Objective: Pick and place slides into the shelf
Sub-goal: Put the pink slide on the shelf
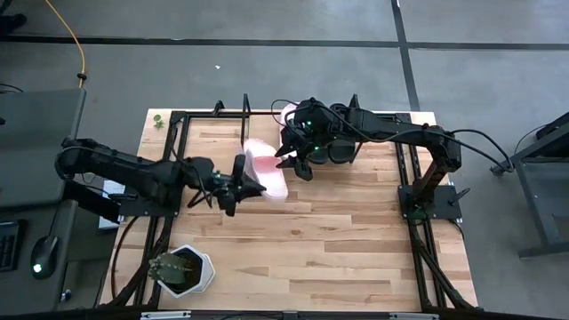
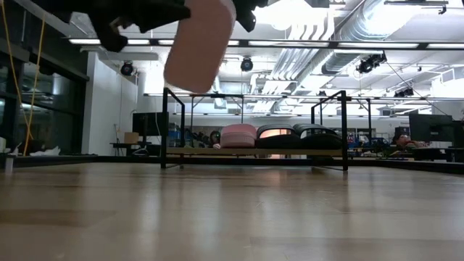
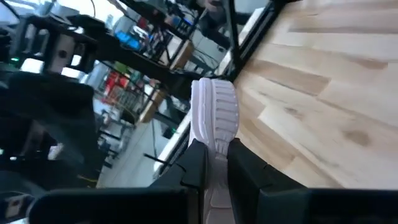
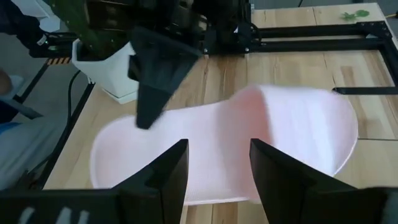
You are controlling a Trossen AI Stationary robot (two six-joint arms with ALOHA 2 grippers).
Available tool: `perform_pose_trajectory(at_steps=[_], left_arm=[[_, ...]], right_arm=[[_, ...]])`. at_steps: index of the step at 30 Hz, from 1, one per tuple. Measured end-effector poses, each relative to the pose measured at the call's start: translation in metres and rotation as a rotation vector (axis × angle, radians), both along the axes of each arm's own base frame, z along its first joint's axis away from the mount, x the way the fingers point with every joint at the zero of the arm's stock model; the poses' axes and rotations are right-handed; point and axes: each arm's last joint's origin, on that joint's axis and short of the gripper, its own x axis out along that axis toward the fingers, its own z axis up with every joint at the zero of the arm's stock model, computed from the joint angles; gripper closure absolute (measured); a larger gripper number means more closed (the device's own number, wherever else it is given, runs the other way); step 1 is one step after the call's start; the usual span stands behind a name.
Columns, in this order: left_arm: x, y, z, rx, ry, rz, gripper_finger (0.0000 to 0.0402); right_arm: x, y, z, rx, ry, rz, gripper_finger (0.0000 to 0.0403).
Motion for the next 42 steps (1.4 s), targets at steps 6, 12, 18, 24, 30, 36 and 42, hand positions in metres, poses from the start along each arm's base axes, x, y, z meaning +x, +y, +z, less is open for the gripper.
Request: perform_pose_trajectory(at_steps=[6,12,18,24,30,36,42], left_arm=[[-0.002,0.024,0.001,0.034,-0.024,-0.062,0.0372],[-0.005,0.043,0.003,0.010,-0.049,-0.133,0.0372],[-0.008,0.061,0.000,-0.011,-0.035,-0.079,0.0372],[-0.010,0.067,-0.001,-0.019,-0.025,0.029,0.0372],[-0.009,0.068,-0.001,0.083,-0.026,0.026,0.0353],[-0.010,0.071,-0.007,0.114,0.024,0.013,0.0377],[-0.006,0.086,-0.019,0.108,0.057,-0.028,0.0377]], right_arm=[[0.000,0.000,0.000,0.000,0.002,-0.001,0.0242],[0.000,0.000,-0.001,-0.018,0.007,-0.001,0.0242],[0.000,0.000,-0.002,-0.020,0.008,0.000,0.0242],[0.000,0.000,-0.002,-0.020,0.007,0.000,0.0242],[0.000,0.000,-0.001,-0.021,0.003,-0.001,0.0242],[0.000,0.000,-0.001,-0.022,0.000,-0.001,0.0242],[0.000,0.000,-0.001,-0.022,0.000,-0.001,0.0242]])
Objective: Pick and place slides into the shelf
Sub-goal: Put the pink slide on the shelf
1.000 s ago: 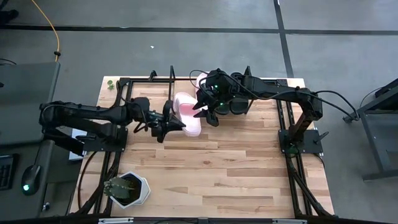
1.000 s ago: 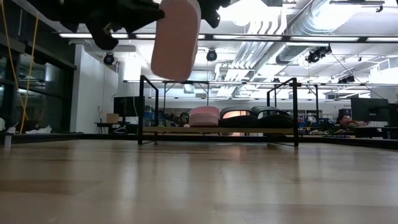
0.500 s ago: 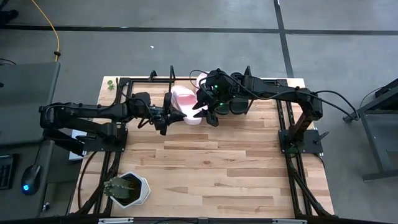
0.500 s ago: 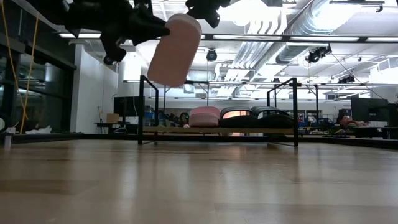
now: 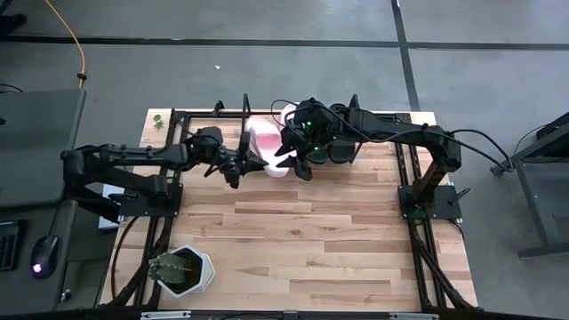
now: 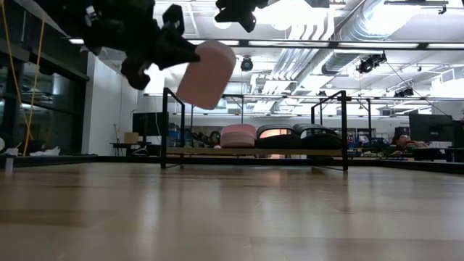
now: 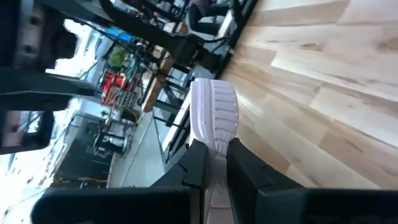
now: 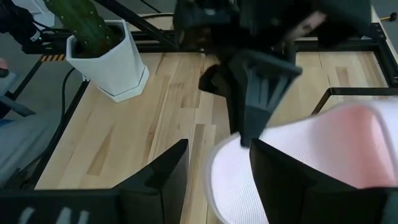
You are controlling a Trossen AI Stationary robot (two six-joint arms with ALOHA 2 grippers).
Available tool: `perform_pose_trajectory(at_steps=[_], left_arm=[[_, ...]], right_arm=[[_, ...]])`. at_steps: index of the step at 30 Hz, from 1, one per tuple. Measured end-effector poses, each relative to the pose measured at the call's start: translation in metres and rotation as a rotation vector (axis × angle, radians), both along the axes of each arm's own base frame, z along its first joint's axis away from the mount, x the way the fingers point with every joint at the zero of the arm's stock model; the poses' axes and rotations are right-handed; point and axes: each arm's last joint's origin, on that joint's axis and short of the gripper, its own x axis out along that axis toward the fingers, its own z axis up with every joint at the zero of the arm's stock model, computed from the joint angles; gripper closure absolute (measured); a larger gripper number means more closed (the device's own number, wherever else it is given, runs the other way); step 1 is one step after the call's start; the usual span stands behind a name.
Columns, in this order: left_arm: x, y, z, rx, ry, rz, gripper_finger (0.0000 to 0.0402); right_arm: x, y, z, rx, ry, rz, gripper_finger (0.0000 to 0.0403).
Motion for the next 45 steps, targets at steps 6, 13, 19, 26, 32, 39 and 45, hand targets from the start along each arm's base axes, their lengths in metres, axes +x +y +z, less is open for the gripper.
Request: perform_pose_trajectory(at_steps=[6,13,19,26,32,39,45], left_arm=[[0.009,0.014,-0.015,0.019,0.017,0.022,0.0377],[0.011,0.025,-0.023,0.047,0.012,-0.011,0.0377],[0.002,0.041,-0.023,0.024,0.007,-0.015,0.0377],[-0.009,0.054,-0.028,0.009,0.037,-0.020,0.0377],[-0.016,0.060,-0.030,0.002,0.047,-0.034,0.0377],[-0.015,0.066,-0.040,0.011,0.064,-0.068,0.0377],[-0.008,0.077,-0.059,-0.004,0.074,-0.065,0.0377]], right_arm=[[0.000,0.000,0.000,-0.003,0.001,-0.004,0.0242],[0.000,0.000,0.000,-0.002,0.006,-0.004,0.0242],[-0.001,0.000,-0.001,0.000,0.017,-0.003,0.0242],[0.000,0.003,-0.001,0.000,0.016,0.006,0.0242],[0.000,0.004,-0.001,-0.006,0.015,0.013,0.0242],[0.000,0.004,-0.001,-0.007,0.010,0.013,0.0242],[0.000,0.004,-0.001,-0.007,0.008,0.013,0.0242]])
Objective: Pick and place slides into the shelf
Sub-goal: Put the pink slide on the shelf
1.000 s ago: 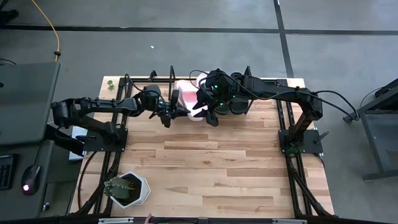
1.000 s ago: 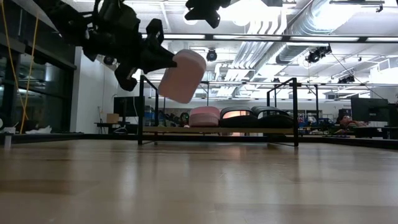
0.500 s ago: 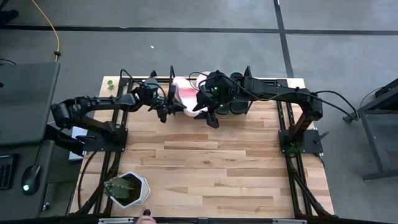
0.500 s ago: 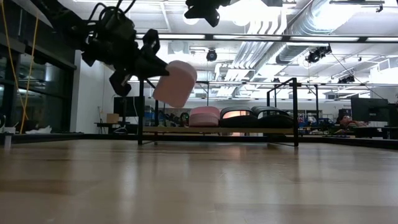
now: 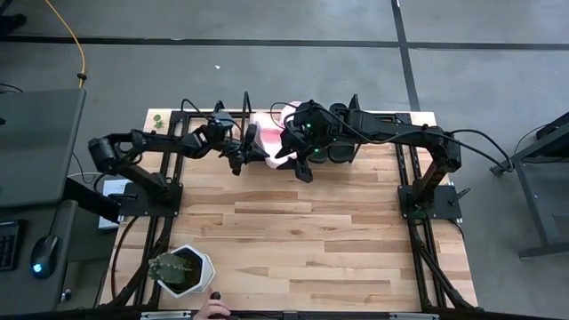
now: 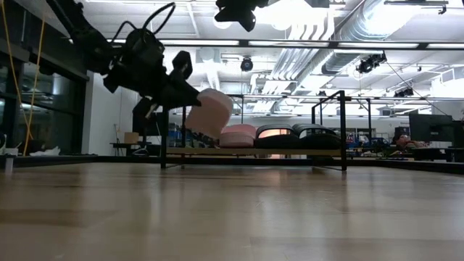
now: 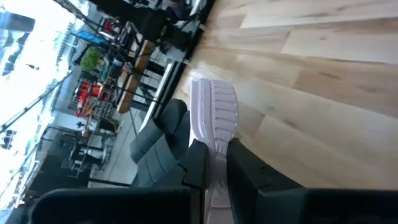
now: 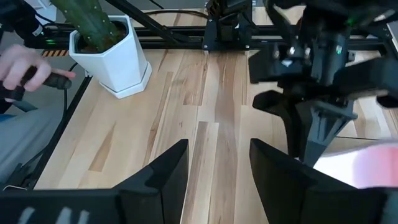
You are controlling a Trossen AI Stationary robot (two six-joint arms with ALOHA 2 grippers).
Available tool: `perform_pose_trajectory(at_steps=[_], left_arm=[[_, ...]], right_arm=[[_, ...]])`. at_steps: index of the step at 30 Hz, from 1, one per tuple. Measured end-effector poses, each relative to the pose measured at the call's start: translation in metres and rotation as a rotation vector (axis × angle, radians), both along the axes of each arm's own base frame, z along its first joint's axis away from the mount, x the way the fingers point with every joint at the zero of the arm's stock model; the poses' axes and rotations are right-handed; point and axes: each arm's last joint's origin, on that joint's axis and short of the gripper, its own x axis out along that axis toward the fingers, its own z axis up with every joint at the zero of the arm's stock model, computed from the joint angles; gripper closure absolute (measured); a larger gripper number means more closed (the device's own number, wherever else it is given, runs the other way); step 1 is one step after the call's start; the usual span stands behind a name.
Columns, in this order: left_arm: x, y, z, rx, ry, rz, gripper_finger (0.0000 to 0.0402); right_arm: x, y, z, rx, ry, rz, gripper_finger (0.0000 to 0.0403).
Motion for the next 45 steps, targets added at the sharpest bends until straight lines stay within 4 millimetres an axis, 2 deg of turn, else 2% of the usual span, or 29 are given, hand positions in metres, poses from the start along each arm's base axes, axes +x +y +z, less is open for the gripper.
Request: perform_pose_trajectory(at_steps=[16,23,27,33,38,45], left_arm=[[0.003,0.006,-0.007,0.048,0.001,0.049,0.0377],[0.003,0.006,-0.006,0.050,0.001,0.055,0.0377],[0.003,0.006,-0.006,0.043,0.000,0.055,0.0377],[0.007,0.000,-0.004,0.039,-0.001,0.051,0.0375],[0.008,-0.001,0.001,0.061,-0.021,0.056,0.0377],[0.006,-0.003,0.005,0.048,-0.017,0.055,0.0376]], right_arm=[[0.001,0.017,-0.002,-0.010,0.021,0.056,0.0242],[0.000,0.017,-0.002,-0.025,0.026,0.061,0.0242],[0.000,0.013,-0.004,-0.139,0.056,-0.069,0.0242],[0.002,-0.001,-0.023,-0.368,0.210,-0.317,0.0242],[0.020,-0.024,-0.055,-0.440,0.301,-0.356,0.0242],[0.036,-0.057,-0.077,-0.531,0.298,-0.475,0.0242]])
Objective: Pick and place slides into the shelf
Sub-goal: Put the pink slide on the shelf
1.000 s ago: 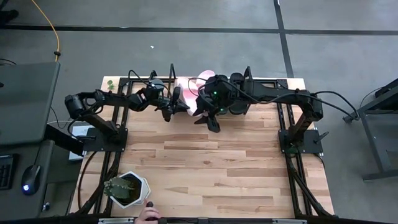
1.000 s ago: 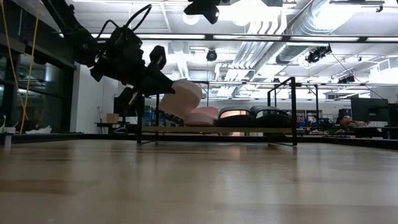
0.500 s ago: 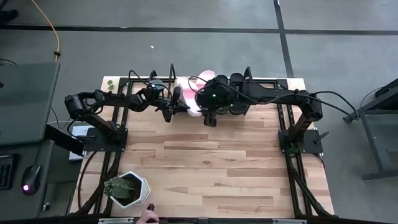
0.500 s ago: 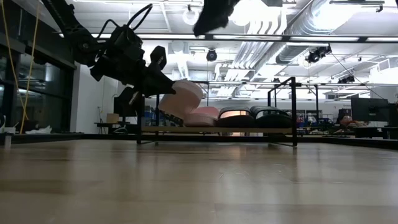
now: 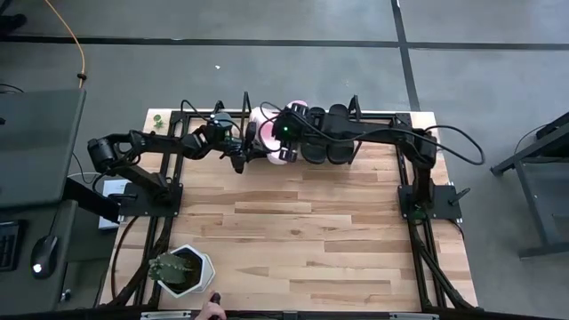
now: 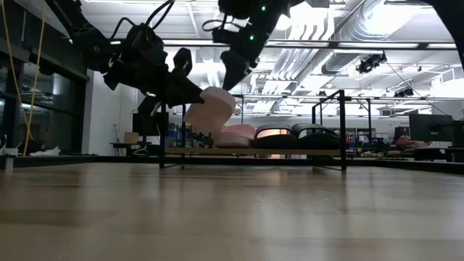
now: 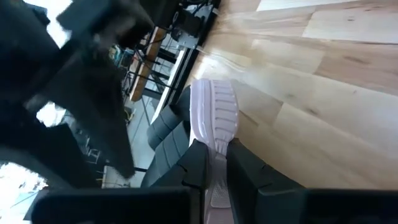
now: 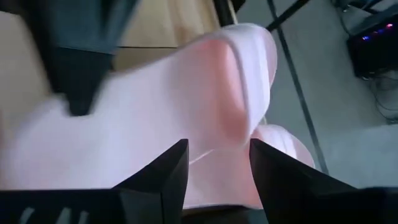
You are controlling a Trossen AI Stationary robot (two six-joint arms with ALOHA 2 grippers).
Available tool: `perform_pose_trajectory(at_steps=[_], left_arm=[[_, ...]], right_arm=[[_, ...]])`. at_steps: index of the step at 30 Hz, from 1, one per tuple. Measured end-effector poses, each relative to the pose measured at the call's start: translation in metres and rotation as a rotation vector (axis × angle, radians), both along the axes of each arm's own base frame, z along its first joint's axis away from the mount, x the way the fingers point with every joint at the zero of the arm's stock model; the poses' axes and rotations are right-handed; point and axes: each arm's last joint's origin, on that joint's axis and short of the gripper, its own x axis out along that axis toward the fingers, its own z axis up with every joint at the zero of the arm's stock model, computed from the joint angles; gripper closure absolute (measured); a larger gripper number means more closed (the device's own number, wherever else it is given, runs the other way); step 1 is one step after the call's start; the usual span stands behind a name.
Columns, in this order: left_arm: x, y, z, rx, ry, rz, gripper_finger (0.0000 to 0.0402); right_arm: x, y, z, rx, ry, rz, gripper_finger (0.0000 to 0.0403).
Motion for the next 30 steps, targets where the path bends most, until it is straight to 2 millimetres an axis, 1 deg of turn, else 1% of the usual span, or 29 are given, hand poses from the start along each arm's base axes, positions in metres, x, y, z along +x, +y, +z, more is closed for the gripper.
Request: perform_pose_trajectory(at_steps=[3,7,10,14,17,22,25,30], left_arm=[[-0.001,0.000,0.000,-0.007,0.008,-0.001,0.0377],[-0.001,-0.001,-0.001,-0.013,0.009,-0.013,0.0377],[0.000,-0.001,-0.001,-0.017,0.005,-0.025,0.0377],[0.000,-0.001,0.000,-0.012,0.000,-0.026,0.0377],[0.000,-0.001,0.000,-0.014,-0.001,-0.031,0.0377],[0.000,-0.002,0.000,-0.021,-0.005,-0.049,0.0377],[0.000,-0.002,0.000,-0.020,-0.007,-0.051,0.0377],[0.000,-0.002,0.001,-0.018,-0.014,-0.058,0.0377]], right_arm=[[0.002,-0.011,-0.003,-0.018,-0.011,-0.026,0.0242],[0.005,-0.021,-0.010,-0.032,-0.009,-0.033,0.0242],[0.009,-0.025,-0.014,-0.047,-0.019,-0.026,0.0242],[0.016,-0.028,-0.026,-0.057,-0.006,-0.008,0.0242],[0.020,-0.031,-0.028,-0.060,-0.035,-0.004,0.0242],[0.019,-0.038,-0.028,-0.078,-0.044,-0.023,0.0245],[0.019,-0.040,-0.028,-0.082,-0.045,-0.020,0.0266],[0.021,-0.039,-0.032,-0.064,-0.044,-0.004,0.0335]])
